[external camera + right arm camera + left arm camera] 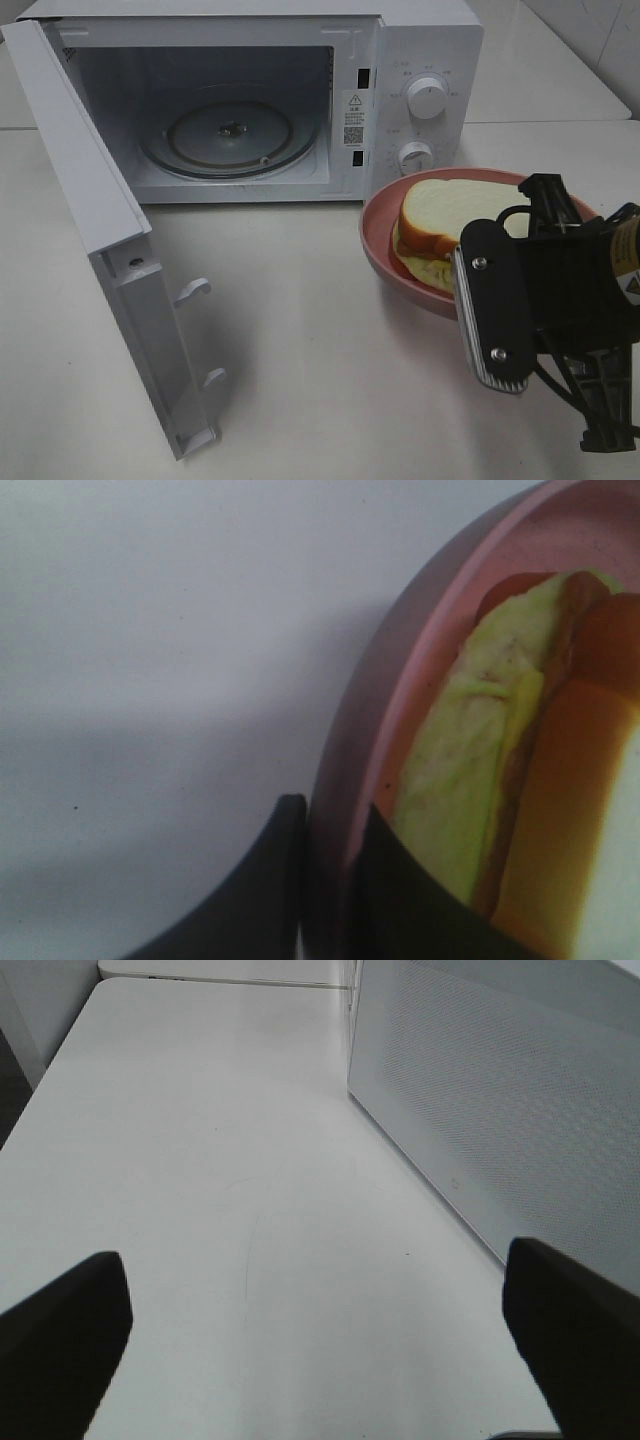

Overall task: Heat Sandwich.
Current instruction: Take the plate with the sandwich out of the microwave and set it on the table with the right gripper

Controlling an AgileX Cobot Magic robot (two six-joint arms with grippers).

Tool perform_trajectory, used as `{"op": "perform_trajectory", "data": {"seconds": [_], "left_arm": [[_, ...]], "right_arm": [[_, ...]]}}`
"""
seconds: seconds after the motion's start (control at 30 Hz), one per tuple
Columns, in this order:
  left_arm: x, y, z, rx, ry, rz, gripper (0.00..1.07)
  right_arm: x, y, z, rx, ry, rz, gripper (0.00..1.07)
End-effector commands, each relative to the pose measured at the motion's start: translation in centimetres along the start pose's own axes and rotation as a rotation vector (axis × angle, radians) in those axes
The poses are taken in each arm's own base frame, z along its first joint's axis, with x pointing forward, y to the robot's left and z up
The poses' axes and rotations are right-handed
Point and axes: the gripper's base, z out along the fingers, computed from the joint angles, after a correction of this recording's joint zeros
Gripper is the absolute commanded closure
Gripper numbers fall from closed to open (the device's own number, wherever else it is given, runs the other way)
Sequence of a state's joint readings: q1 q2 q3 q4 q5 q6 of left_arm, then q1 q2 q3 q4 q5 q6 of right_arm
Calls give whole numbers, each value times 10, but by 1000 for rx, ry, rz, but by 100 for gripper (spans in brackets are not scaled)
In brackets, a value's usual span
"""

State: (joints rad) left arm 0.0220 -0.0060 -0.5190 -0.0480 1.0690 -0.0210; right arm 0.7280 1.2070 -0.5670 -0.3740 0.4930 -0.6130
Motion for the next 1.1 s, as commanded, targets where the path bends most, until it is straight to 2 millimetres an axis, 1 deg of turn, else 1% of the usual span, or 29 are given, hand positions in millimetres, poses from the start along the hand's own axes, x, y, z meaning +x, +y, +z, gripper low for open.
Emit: {"op": "perform_trajectory", "data": {"seconds": [0.03,0.1,0.17,0.27,0.3,0.4,0.5,0.53,0.67,0.8,0.9,1.0,1.1], "left_arm": [[1,0,0,0,-1,0,11],[1,0,0,0,-1,0,11],[1,0,0,0,-1,0,11],[1,0,0,0,-1,0,11],[1,0,0,0,-1,0,11],[1,0,0,0,-1,0,11],[1,0,0,0,-1,0,11],[1,0,0,0,-1,0,11],[1,0,0,0,-1,0,11],[1,0,0,0,-1,0,11],[1,0,0,0,-1,0,11],[1,0,0,0,-1,0,11],[1,0,0,0,-1,0,11]], "right_arm": [[6,-5,-3,52,48,98,107],[8,-6,-3,61,65,130,107],[13,-7,-4,89,115,226,107],[16,-8,-5,106,146,285,107],[19,-9,-5,127,174,338,107],[21,-10,-6,140,193,388,107],[24,-10,-6,163,219,474,107],[24,-10,-6,163,219,474,107],[27,-10,-7,186,242,596,107],[29,-10,-7,202,277,664,107],[30,-13,-6,229,292,702,107],[28,-17,-4,242,298,719,107],[22,-24,3,251,310,737,107]]}}
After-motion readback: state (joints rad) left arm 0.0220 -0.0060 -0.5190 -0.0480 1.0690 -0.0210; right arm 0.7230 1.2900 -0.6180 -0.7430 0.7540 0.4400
